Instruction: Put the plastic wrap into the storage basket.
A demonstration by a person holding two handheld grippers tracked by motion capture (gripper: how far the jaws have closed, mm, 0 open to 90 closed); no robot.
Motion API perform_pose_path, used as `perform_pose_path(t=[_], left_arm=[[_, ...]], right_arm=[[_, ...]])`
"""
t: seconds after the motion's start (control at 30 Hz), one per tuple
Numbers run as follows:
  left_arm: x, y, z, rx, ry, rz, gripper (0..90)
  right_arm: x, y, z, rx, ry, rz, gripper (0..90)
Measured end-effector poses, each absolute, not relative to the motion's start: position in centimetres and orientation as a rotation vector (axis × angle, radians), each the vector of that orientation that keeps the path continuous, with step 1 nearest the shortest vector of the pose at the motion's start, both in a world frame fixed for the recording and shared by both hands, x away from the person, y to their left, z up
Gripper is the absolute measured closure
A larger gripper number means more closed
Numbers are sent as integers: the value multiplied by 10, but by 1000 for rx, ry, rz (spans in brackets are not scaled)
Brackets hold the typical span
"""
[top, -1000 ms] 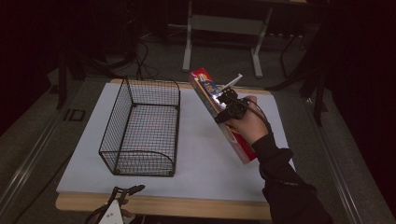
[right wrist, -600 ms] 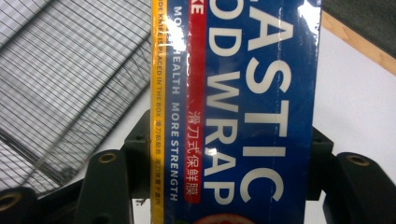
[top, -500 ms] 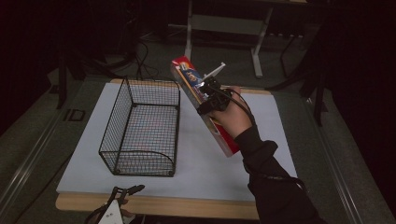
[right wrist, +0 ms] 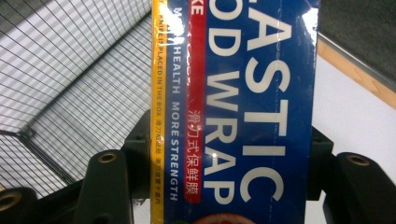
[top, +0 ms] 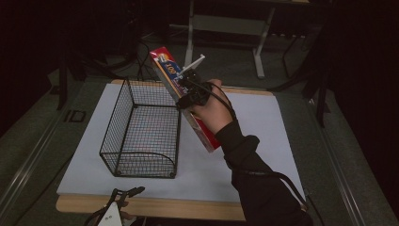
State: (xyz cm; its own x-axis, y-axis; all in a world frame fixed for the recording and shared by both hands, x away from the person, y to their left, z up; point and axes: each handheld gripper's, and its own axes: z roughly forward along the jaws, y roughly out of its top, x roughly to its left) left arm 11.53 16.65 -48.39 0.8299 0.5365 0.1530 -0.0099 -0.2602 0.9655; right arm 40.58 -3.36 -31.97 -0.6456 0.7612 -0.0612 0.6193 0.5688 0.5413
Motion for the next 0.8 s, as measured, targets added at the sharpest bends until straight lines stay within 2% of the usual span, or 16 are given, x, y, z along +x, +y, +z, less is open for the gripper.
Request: perform_pose_path(t=[0.5, 0.8], left_arm=[[114, 166, -484, 1777, 394, 549, 0], [113, 166, -484, 1777, 388, 551, 1]], right_arm=[[410, 18, -317, 1158, 2468, 882, 400], [411, 49, -335, 1185, 2427, 989, 399]])
